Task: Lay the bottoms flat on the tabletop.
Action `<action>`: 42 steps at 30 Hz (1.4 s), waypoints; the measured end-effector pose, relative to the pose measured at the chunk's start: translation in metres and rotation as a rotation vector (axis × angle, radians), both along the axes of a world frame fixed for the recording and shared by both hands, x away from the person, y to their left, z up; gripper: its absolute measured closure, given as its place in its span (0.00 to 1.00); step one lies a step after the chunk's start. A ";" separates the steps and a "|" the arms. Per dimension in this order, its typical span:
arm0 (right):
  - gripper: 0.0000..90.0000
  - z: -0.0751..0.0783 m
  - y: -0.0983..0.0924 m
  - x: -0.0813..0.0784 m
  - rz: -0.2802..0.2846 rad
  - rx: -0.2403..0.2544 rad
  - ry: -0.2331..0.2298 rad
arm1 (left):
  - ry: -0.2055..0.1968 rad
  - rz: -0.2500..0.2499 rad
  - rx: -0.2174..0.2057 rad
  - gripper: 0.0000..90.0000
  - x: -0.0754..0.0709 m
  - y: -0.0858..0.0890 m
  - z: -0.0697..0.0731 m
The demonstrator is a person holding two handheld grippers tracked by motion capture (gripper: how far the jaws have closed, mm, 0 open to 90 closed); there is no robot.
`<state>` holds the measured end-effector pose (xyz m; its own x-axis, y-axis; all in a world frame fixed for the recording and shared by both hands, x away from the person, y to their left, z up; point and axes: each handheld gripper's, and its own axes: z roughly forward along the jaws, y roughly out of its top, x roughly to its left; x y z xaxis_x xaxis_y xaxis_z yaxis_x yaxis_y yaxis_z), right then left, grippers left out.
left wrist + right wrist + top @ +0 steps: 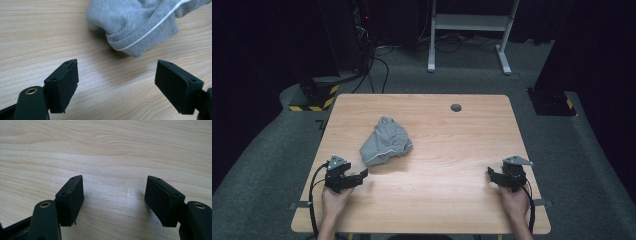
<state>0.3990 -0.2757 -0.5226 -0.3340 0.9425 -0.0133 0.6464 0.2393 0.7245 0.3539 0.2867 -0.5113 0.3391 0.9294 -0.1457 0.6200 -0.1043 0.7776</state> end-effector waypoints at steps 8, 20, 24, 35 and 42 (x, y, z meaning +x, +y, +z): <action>0.34 0.000 0.000 0.000 0.001 0.000 0.001 | -0.006 -0.020 -0.012 0.21 0.004 -0.007 0.008; 0.34 0.000 0.000 0.000 0.002 -0.001 0.000 | -0.036 -0.056 -0.022 0.21 0.014 -0.016 0.030; 0.34 0.000 0.000 0.000 0.003 -0.001 0.000 | -0.033 -0.065 -0.019 0.21 0.019 -0.020 0.033; 0.33 0.000 0.000 0.000 0.007 -0.001 -0.002 | -0.027 -0.073 -0.064 0.23 0.034 -0.024 0.040; 0.33 0.000 0.000 0.000 0.007 -0.001 -0.002 | -0.016 -0.057 -0.045 0.23 0.046 -0.028 0.045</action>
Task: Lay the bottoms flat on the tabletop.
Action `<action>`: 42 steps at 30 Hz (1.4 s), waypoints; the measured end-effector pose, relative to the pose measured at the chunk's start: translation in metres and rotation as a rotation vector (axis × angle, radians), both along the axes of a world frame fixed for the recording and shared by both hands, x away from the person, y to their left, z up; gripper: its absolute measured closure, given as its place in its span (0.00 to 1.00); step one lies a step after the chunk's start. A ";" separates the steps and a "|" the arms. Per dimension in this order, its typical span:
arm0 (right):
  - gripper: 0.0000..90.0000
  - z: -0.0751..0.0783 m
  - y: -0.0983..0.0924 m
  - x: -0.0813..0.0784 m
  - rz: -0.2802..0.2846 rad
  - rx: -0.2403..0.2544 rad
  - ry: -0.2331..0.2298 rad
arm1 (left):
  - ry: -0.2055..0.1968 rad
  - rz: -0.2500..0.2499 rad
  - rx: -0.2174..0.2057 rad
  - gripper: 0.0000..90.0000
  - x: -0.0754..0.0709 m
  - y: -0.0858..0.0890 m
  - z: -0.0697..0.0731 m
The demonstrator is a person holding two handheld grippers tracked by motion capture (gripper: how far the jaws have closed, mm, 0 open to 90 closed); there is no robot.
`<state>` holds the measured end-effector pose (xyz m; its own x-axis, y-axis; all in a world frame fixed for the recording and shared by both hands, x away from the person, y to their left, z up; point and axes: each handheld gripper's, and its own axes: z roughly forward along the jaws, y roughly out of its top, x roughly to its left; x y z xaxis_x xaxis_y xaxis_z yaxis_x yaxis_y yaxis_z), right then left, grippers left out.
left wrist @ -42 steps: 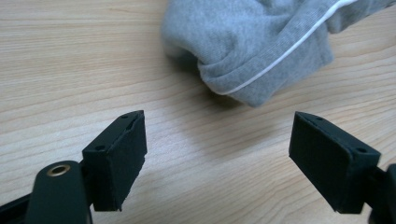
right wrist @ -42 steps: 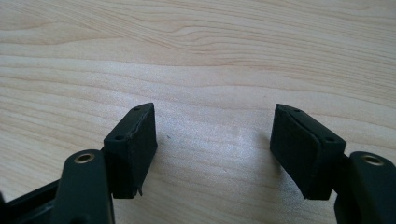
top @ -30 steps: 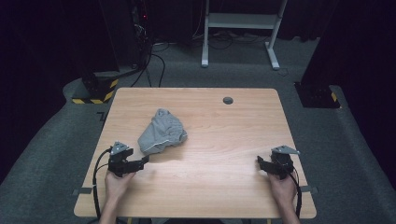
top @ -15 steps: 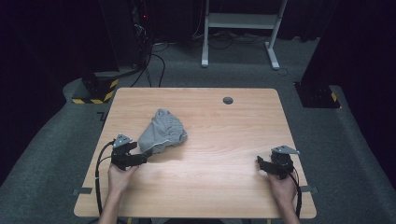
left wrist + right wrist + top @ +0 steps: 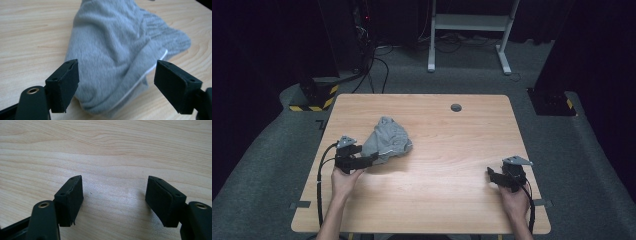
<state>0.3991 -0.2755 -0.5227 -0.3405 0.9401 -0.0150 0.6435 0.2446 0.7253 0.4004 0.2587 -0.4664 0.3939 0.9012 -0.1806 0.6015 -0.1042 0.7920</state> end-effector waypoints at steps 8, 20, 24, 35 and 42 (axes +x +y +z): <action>0.33 0.000 0.000 0.000 0.001 0.000 0.000 | 0.027 0.014 -0.003 0.22 0.018 -0.007 -0.001; 0.33 0.000 0.000 0.000 0.001 0.000 0.000 | -0.001 0.053 0.036 0.29 0.033 -0.021 -0.007; 0.33 0.000 0.000 0.000 0.003 -0.001 0.000 | 0.032 0.053 0.042 0.29 0.040 -0.026 -0.015; 0.33 0.000 0.000 0.000 0.006 -0.001 0.001 | 0.102 0.071 0.119 0.28 0.046 -0.032 -0.039; 0.32 0.000 0.000 0.000 0.008 -0.001 0.001 | 0.083 0.076 0.133 0.29 0.043 -0.035 -0.043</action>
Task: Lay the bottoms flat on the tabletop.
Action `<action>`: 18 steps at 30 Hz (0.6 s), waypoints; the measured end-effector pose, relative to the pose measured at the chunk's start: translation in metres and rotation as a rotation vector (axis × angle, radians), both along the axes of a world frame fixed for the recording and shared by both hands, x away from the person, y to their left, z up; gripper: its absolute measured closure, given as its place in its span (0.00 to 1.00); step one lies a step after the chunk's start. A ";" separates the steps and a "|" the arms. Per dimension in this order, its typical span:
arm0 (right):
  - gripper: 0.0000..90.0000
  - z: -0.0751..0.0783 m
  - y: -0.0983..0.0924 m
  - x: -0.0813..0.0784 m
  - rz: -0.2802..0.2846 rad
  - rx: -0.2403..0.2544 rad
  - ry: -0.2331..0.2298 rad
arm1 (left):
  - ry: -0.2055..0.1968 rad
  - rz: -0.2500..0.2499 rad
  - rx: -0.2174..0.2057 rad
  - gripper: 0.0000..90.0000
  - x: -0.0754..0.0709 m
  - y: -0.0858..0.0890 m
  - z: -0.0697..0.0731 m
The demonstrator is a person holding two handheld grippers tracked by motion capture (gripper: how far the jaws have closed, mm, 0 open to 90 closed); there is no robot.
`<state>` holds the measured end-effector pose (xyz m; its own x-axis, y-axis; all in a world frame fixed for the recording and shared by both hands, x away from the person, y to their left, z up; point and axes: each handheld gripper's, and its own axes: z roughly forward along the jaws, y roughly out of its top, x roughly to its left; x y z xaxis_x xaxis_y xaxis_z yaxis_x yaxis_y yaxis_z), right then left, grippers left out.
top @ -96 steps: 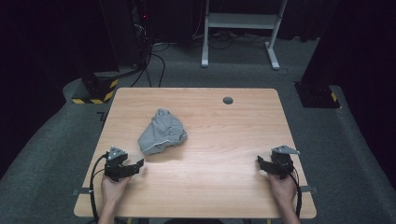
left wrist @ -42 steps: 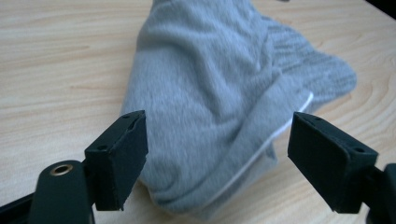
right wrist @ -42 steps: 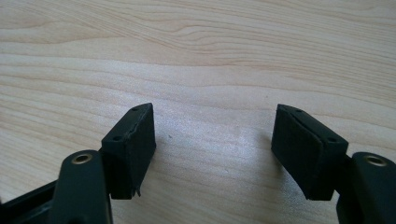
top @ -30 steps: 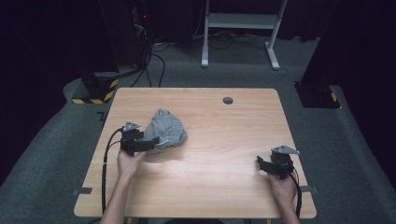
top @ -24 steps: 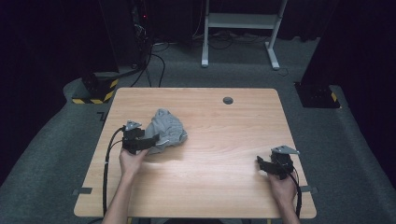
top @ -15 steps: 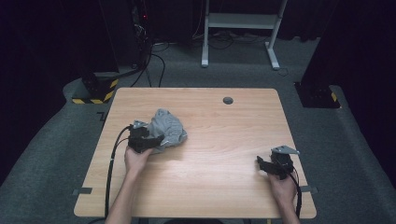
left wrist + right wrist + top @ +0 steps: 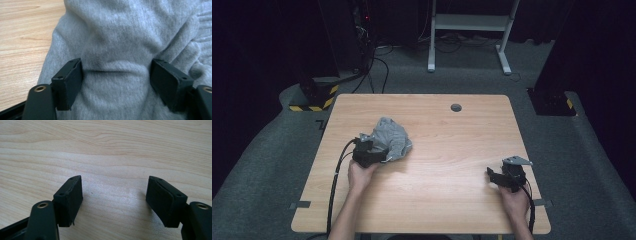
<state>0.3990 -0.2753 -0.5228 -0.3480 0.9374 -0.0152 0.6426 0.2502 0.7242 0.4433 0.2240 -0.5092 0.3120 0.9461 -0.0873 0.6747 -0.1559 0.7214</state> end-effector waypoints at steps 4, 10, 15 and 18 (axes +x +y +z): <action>0.32 0.000 0.000 0.000 0.002 -0.001 0.000 | 0.001 -0.019 0.014 0.31 -0.002 -0.002 0.000; 0.32 0.000 0.000 0.000 0.002 -0.001 -0.001 | -0.010 -0.059 0.005 0.32 -0.009 -0.011 -0.003; 0.32 0.000 0.000 0.000 0.002 -0.001 0.000 | -0.007 -0.108 0.007 0.32 -0.014 -0.023 -0.002; 0.32 0.000 0.000 0.000 0.002 0.000 0.000 | -0.006 -0.135 -0.005 0.32 -0.016 -0.032 -0.002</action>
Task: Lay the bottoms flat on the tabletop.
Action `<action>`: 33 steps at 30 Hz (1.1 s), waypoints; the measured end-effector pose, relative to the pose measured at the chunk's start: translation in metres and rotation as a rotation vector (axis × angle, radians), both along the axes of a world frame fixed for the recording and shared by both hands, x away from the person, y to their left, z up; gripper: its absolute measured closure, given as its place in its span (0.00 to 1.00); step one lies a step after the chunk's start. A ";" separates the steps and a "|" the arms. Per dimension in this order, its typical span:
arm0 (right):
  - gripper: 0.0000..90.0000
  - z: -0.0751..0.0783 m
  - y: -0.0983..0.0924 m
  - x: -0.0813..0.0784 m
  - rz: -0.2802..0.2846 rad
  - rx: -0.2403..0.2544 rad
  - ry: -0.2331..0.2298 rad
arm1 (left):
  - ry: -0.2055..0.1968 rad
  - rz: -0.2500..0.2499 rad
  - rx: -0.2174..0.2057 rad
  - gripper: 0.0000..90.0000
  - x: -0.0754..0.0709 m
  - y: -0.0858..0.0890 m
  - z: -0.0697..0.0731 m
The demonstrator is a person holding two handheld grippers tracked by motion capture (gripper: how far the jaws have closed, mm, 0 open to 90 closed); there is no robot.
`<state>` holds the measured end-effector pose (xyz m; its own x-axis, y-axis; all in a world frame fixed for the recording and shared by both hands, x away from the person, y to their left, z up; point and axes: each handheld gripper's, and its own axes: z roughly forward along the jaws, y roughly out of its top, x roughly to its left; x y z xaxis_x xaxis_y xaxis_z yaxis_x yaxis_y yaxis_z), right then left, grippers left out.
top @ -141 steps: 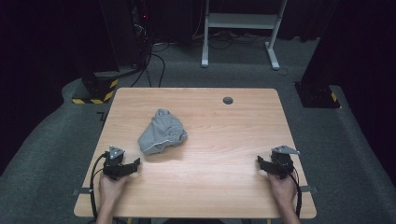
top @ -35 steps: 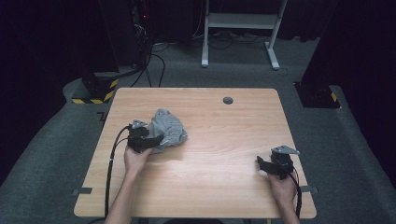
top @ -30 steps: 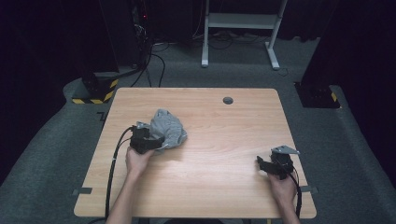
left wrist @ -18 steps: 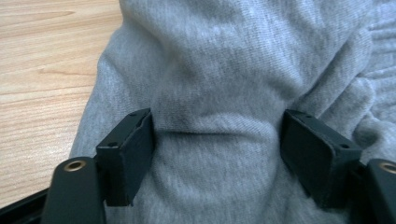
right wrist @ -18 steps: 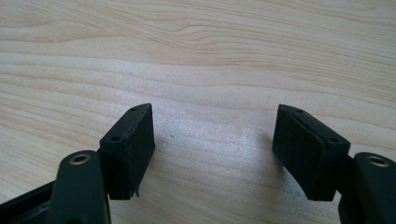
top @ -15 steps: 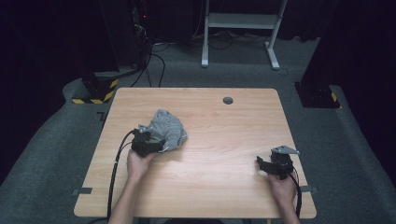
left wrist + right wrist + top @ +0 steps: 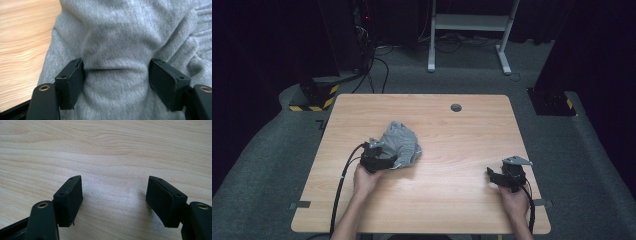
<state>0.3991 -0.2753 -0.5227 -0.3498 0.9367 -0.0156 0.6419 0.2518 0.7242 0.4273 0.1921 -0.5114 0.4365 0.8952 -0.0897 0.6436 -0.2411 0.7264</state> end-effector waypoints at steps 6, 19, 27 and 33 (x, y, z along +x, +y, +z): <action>0.32 0.000 0.000 0.000 0.000 0.000 0.000 | 0.008 -0.027 0.003 0.32 -0.001 -0.016 0.001; 0.32 0.000 0.000 0.000 0.001 0.000 0.000 | 0.009 -0.058 0.007 0.31 -0.004 -0.033 0.002; 0.32 0.000 0.000 0.000 0.004 -0.001 -0.001 | -0.005 -0.059 0.007 0.31 -0.007 -0.038 0.001; 0.32 0.000 0.000 0.000 0.006 0.000 0.000 | -0.010 -0.086 0.010 0.31 -0.010 -0.045 0.002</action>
<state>0.3990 -0.2752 -0.5227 -0.3550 0.9347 -0.0153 0.6408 0.2552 0.7241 0.4175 0.1468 -0.5096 0.5127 0.8552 -0.0763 0.6132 -0.3026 0.7297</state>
